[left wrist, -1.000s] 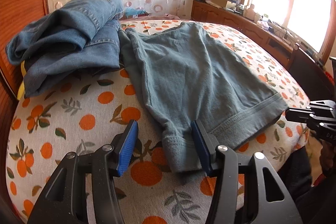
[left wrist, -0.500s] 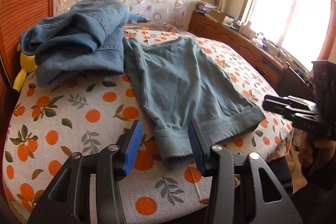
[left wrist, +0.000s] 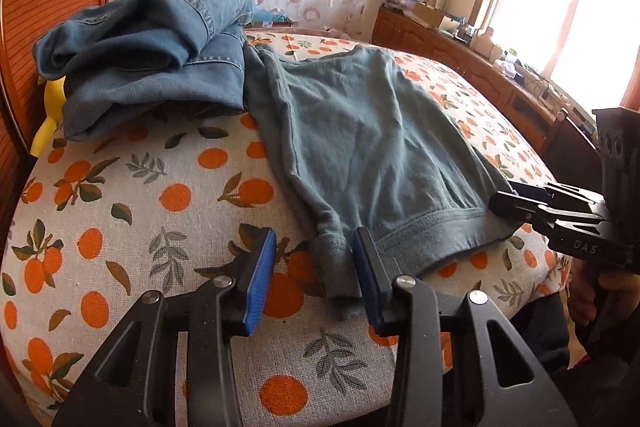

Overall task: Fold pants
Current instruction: 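Pinch the folded hem with the right gripper and straighten it, then grasp the shorts hem with both grippers and lift it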

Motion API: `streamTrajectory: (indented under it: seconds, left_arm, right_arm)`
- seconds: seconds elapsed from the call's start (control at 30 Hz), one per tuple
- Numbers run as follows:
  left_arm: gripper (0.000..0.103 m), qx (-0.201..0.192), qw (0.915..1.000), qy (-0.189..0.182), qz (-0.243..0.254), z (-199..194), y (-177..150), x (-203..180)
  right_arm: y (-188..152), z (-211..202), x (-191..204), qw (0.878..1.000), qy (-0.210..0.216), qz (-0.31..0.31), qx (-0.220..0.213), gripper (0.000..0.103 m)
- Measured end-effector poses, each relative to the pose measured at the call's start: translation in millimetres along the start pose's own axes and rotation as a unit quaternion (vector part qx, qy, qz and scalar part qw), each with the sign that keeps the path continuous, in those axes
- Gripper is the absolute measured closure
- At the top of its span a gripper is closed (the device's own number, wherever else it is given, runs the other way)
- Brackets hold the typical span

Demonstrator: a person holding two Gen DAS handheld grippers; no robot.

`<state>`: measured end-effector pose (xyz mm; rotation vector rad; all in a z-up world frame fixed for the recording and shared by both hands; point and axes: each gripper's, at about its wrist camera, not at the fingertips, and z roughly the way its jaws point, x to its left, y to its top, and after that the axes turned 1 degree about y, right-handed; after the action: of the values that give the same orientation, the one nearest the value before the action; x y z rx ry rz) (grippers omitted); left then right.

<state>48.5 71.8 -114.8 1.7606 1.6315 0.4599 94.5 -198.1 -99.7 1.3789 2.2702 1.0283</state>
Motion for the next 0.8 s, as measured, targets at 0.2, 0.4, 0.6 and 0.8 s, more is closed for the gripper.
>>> streamTrajectory:
  seconds: [0.2, 0.4, 0.6, 0.8]
  left_arm:
    - [0.062, 0.002, 1.0000, -0.007, -0.003, -4.5, -6.7, -4.0]
    - [0.071, 0.001, 0.9995, -0.024, -0.021, -8.3, -12.0, -2.0]
    - [0.081, -0.009, 0.9992, -0.026, -0.030, -8.7, -16.5, -2.3]
    - [0.089, -0.004, 0.9991, -0.026, -0.033, -12.6, -16.8, -1.3]
  right_arm:
    - [-5.4, -1.5, 1.7, 1.000, 0.012, 0.006, 0.002, 0.059]
    - [-9.4, -2.4, 5.2, 1.000, 0.021, 0.005, 0.000, 0.059]
    - [-11.8, -2.0, 8.8, 1.000, 0.016, -0.003, -0.002, 0.059]
    - [-15.2, -4.0, 12.8, 1.000, 0.011, -0.010, -0.003, 0.069]
